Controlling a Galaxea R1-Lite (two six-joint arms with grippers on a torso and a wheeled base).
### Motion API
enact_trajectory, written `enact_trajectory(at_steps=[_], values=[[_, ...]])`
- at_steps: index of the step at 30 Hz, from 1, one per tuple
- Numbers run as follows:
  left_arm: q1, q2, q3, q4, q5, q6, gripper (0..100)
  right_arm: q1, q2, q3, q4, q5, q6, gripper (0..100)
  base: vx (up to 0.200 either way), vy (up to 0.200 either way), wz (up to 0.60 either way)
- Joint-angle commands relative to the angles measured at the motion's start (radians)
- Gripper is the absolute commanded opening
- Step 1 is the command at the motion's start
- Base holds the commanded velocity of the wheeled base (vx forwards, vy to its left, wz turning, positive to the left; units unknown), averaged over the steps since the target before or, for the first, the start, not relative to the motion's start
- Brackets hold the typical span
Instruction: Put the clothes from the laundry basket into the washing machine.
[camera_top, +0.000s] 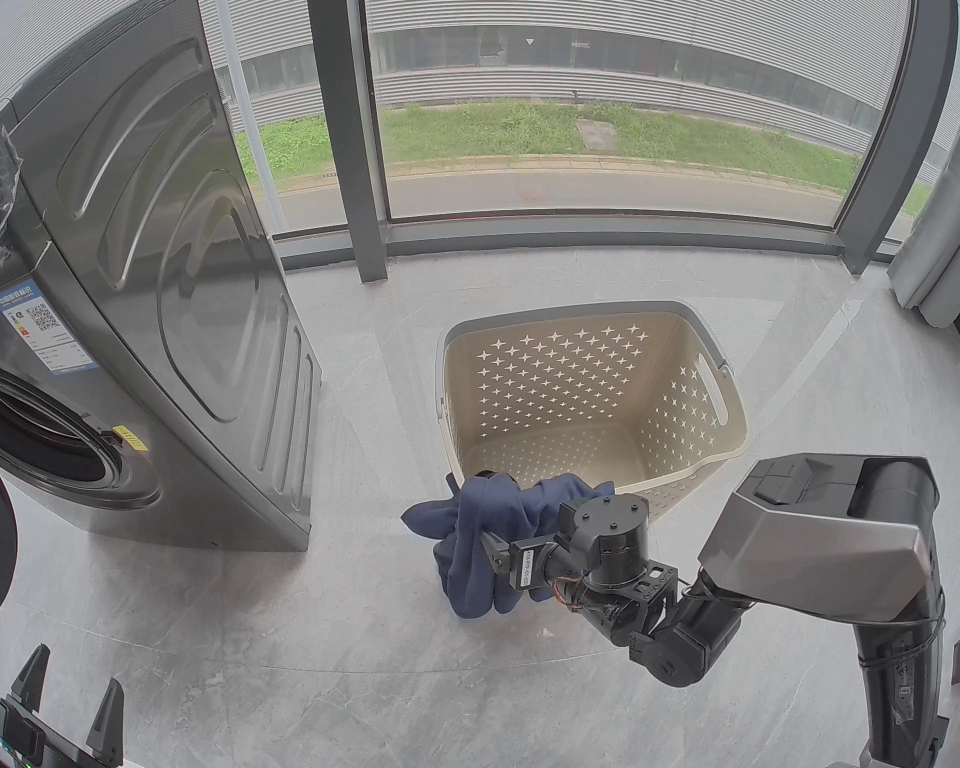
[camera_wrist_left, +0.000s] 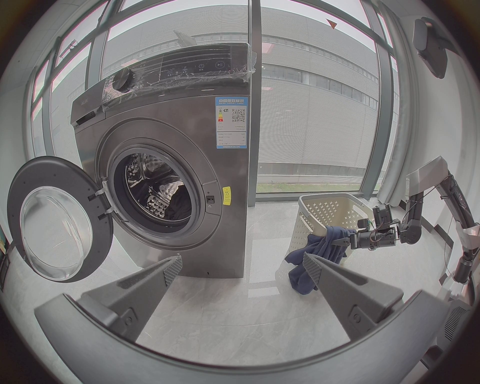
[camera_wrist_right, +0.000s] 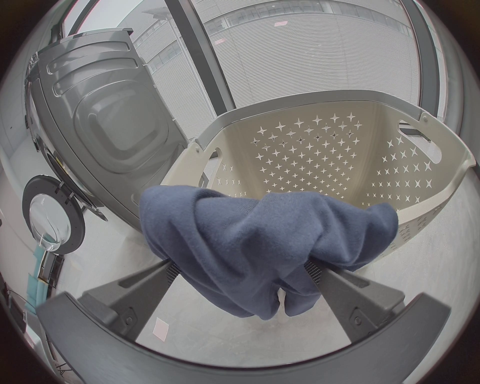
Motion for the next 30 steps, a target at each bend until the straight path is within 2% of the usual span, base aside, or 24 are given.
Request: enact_trajectory(at_steps=[1,8,14,21,22,24,30], values=[[0.000,-0.015,0.016,0.000,0.000,0.000,100,-0.001,0.024,-0.020,-0.003,0.000,-0.001,0,0.000,0.000,0.00],[0.000,-0.015,0.016,0.000,0.000,0.000,100,0.008,0.029,-0.038,-0.039,0.000,-0.003,0,0.000,0.000,0.00],[0.000,-0.015,0.016,0.000,0.000,-0.002,100,0.024,0.007,0.008,-0.075,0.001,-0.018,0,0.000,0.000,0.00],[0.000,-0.015,0.018,0.000,0.000,-0.002,100,0.068,-0.226,0.204,-0.086,0.001,-0.018,0,0.000,0.000,0.00],[0.000,-0.015,0.018,0.000,0.000,-0.002,100,0.068,-0.226,0.204,-0.086,0.001,-0.018,0,0.000,0.000,0.00],[0.000,-0.015,0.016,0.000,0.000,-0.002,100,0.094,-0.379,0.293,-0.074,0.003,-0.017,0,0.000,0.000,0.00],[0.000,-0.015,0.016,0.000,0.000,-0.002,100,0.099,-0.608,0.410,-0.068,0.018,-0.018,0,0.000,0.000,0.00]])
